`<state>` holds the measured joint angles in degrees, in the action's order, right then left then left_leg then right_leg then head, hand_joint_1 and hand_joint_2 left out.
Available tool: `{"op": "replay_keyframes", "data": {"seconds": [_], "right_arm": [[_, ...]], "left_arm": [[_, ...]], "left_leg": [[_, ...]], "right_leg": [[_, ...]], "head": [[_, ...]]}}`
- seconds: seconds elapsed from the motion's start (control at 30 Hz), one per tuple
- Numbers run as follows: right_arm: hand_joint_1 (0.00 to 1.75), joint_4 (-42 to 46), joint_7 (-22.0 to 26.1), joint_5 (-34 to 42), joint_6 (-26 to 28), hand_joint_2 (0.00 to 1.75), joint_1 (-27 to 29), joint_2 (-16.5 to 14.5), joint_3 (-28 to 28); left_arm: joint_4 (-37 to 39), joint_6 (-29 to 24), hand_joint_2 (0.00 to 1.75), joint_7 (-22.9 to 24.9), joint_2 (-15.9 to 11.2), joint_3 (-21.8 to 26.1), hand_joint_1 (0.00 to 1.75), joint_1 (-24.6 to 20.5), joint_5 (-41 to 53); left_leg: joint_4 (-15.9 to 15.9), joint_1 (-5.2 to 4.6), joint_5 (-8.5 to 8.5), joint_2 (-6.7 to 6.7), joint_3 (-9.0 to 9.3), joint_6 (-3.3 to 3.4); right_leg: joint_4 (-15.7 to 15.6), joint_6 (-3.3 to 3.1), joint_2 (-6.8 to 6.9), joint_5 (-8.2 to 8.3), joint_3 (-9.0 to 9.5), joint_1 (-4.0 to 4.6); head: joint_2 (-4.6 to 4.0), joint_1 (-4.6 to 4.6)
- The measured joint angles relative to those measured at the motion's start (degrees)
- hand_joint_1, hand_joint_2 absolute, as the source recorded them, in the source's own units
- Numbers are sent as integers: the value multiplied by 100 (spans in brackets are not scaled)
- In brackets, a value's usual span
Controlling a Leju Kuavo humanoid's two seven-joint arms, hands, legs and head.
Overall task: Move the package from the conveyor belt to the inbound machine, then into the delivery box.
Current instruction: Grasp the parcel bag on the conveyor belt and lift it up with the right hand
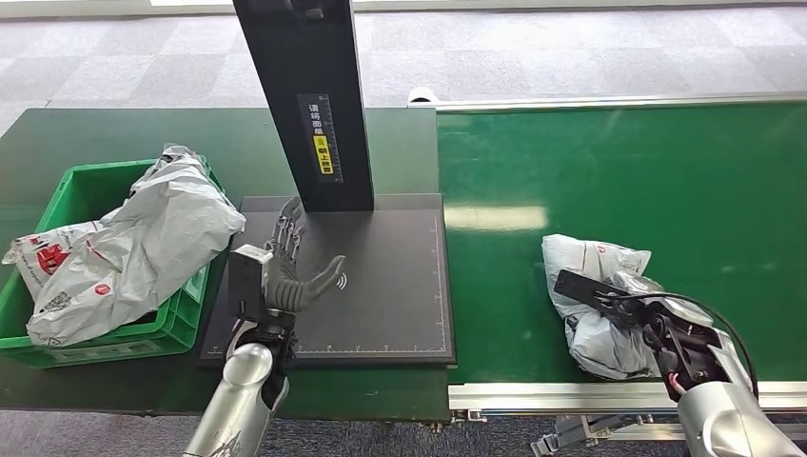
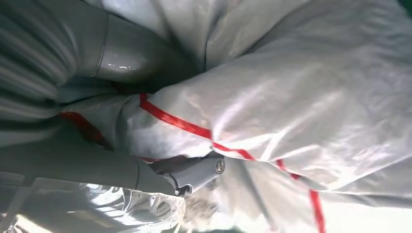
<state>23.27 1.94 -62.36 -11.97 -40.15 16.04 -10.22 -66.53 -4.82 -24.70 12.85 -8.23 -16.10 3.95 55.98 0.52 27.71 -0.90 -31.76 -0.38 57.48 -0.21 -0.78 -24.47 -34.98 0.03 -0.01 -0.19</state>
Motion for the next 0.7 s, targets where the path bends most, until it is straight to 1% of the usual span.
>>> {"op": "replay_keyframes", "data": {"seconds": [0.1, 0.2, 0.37, 0.53, 0.7], "right_arm": [[175, 209, 227, 346, 523, 175, 28, -81, -6], [175, 609, 420, 780, 1138, 175, 131, -188, 21], [175, 1263, 562, 1183, 1677, 175, 281, -345, 95], [175, 2085, 1072, 1729, 2766, 175, 488, -536, 341], [175, 2842, 1645, 2056, 3739, 175, 634, -670, 524]], "left_arm": [[-337, -111, 175, -215, -7, 62, 0, 136, -130], [-692, -272, 175, -538, -7, 109, 0, 279, -249], [-1089, -522, 175, -801, 6, 167, 0, 399, -355], [-1315, -875, 175, -1006, 32, 227, 0, 462, -442], [-1438, -1102, 175, -1308, 57, 249, 0, 503, -574]], "left_leg": [[0, 1, -1, 0, -4, 0], [0, 2, -2, -2, -13, -1], [0, 2, -2, -4, -20, -1], [0, 1, -2, -3, -25, -1], [0, 1, -1, -3, -25, -1]], "right_leg": [[0, 0, 0, 0, -6, 0], [1, 0, 2, 0, -14, 1], [1, 0, 3, -1, -20, 1], [1, 0, 4, 0, -26, 0], [1, 0, 4, -1, -27, 0]], "head": [[1, 0], [0, 0], [1, 1], [0, 0], [-1, 1]]}}
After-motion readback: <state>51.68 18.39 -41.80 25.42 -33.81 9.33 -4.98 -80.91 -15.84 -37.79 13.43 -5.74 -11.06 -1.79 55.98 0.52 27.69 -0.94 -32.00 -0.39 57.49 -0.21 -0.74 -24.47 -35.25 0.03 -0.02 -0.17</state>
